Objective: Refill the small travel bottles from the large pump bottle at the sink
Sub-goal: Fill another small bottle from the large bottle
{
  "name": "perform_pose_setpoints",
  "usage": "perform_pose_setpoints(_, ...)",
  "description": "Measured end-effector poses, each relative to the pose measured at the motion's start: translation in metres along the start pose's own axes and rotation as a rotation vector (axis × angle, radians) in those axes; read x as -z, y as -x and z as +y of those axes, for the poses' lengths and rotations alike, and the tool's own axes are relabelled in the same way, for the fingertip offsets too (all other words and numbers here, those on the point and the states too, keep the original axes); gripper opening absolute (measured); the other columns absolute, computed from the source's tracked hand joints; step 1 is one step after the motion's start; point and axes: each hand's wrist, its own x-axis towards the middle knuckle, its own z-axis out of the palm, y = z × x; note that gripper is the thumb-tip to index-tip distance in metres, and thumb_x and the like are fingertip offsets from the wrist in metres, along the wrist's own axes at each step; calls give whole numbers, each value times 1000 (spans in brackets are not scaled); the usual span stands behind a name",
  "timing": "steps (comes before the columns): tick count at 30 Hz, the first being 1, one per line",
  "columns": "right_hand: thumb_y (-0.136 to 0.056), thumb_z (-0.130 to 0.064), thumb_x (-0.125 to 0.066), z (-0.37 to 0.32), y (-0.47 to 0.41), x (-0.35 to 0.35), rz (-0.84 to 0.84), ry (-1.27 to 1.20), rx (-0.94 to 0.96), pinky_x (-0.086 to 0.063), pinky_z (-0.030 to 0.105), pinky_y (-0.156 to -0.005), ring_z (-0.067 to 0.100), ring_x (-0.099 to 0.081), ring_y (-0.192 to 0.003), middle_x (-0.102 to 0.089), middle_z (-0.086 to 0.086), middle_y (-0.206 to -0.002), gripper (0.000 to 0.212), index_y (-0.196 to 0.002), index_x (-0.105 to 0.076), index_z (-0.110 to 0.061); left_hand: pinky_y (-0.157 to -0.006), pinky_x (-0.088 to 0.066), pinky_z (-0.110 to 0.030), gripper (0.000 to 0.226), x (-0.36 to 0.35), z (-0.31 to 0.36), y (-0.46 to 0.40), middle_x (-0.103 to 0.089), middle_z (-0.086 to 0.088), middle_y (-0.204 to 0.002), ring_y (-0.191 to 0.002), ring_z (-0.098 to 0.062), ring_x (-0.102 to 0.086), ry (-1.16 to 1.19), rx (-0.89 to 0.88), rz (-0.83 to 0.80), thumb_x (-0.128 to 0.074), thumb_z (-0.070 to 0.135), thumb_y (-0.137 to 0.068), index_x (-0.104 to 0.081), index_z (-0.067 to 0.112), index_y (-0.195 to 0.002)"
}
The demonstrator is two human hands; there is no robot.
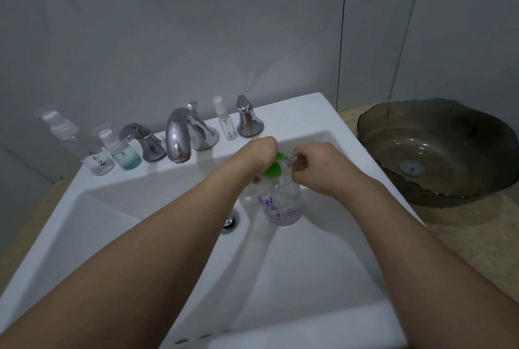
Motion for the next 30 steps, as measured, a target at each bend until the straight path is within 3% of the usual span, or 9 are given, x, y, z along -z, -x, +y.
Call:
perform_pose_setpoints(3,-76,-13,-61,-1,0,1,37,-12,8,-48,28,-69,20,-61,-81,-63,-2,-82,7,-82,-65,-15,-70,-52,-39,29,5,5,7,-60,-14,-87,-79,-33,-57,80,93,-17,-31,27,-95,-50,11,-80)
perform_pose_setpoints(7,-75,-14,-61,-2,0,2,53,-24,17,-52,30,-74,20,-62,-84,-66,-1,-85,10,-83,-67,-15,-51,-25,-26,32,11,8,10,-59,-7,-79,-70,-24,-56,48,114,-61,-28,31,-98,-48,13,-81)
perform_pose_setpoints(14,-75,-12,-61,-2,0,2,57,8,28,-52,32,-72,23,-61,-81,-66,2,-84,8,-81,-66,-14,-52,-33,-29,28,4,8,10,-63,-18,-102,-83,-33,-58,3,135,-50,-29,15,-98,-53,5,-87)
perform_pose_setpoints(17,-75,-13,-61,0,-1,0,33,27,28,-51,31,-71,22,-60,-81,-64,1,-84,5,-78,-63,-16,-72,-56,-48,35,-3,4,1,-63,-31,-111,-86,-43,-64,13,99,-22,-31,3,-93,-60,-10,-108)
perform_pose_setpoints(20,-74,-14,-62,3,-2,-2,16,32,14,-51,31,-70,24,-61,-80,-63,3,-84,5,-78,-63,-17,-78,-56,-57,33,-8,3,-5,-63,-38,-104,-87,-51,-66,45,128,-8,-35,-6,-89,-61,-15,-107)
perform_pose_setpoints(23,-74,-14,-62,3,-2,-3,22,50,5,-51,32,-69,24,-60,-80,-63,2,-84,9,-82,-66,-15,-90,-53,-50,31,-7,3,-6,-58,-32,-123,-107,-45,-61,37,67,10,-33,-2,-98,-58,-15,-109)
perform_pose_setpoints(25,-75,-13,-63,3,-2,-3,19,48,3,-45,28,-66,23,-60,-80,-62,1,-82,7,-81,-66,-16,-87,-52,-46,31,-6,3,-2,-55,-30,-129,-115,-42,-58,8,34,21,-30,3,-101,-53,-7,-83)
perform_pose_setpoints(28,-75,-13,-64,2,-2,-2,15,41,4,-45,27,-67,23,-60,-80,-63,0,-82,7,-81,-66,-17,-63,-49,-41,23,-6,2,2,-63,-30,-114,-96,-44,-64,-5,84,3,-32,5,-95,-52,1,-84)
perform_pose_setpoints(30,-76,-13,-64,0,-1,-1,23,32,10,-50,30,-70,23,-61,-82,-65,2,-85,9,-84,-68,-15,-75,-52,-41,29,-2,-1,2,-65,-22,-108,-90,-38,-63,43,136,-35,-33,20,-91,-55,2,-90)
